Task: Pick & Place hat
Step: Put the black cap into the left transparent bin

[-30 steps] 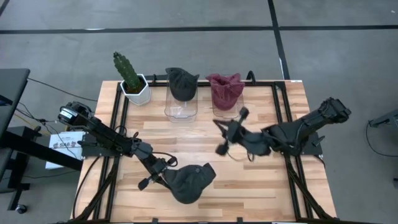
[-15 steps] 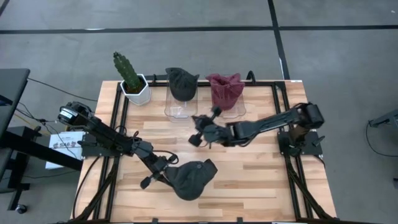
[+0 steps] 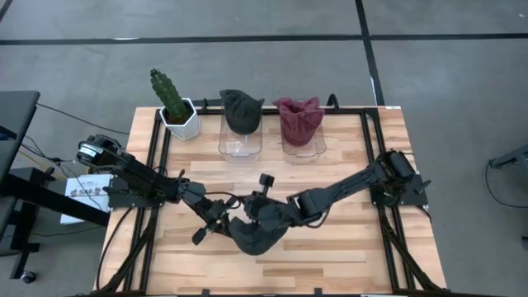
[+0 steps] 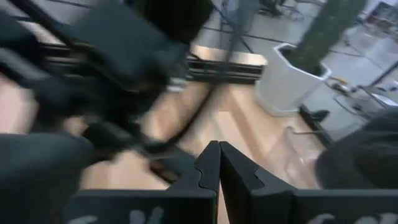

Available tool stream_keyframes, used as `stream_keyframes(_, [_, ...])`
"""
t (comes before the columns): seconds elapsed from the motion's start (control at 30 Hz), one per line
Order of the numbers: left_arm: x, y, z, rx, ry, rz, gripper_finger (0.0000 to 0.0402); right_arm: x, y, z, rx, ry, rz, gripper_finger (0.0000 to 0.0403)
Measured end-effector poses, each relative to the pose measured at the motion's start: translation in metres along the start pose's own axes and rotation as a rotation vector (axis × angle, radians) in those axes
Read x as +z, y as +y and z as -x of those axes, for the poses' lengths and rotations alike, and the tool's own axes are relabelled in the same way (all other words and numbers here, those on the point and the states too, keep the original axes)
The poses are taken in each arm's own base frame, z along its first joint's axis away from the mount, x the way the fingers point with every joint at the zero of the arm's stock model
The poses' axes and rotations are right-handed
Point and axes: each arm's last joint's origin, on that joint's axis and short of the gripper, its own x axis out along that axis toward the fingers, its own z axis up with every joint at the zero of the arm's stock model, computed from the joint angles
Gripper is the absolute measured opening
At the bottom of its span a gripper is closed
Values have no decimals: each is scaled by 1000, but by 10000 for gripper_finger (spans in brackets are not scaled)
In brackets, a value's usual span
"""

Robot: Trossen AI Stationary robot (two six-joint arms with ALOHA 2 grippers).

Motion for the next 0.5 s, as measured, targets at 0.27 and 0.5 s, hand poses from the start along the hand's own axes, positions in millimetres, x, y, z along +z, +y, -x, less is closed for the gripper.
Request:
stream_keyframes(0.27, [-1, 3, 2, 12, -1, 20, 14, 6, 18, 21, 54, -42, 10, 0])
stream_keyframes(0.5, [-1, 1, 1, 8, 3, 24, 14, 6, -3, 11, -206, -17, 81, 0])
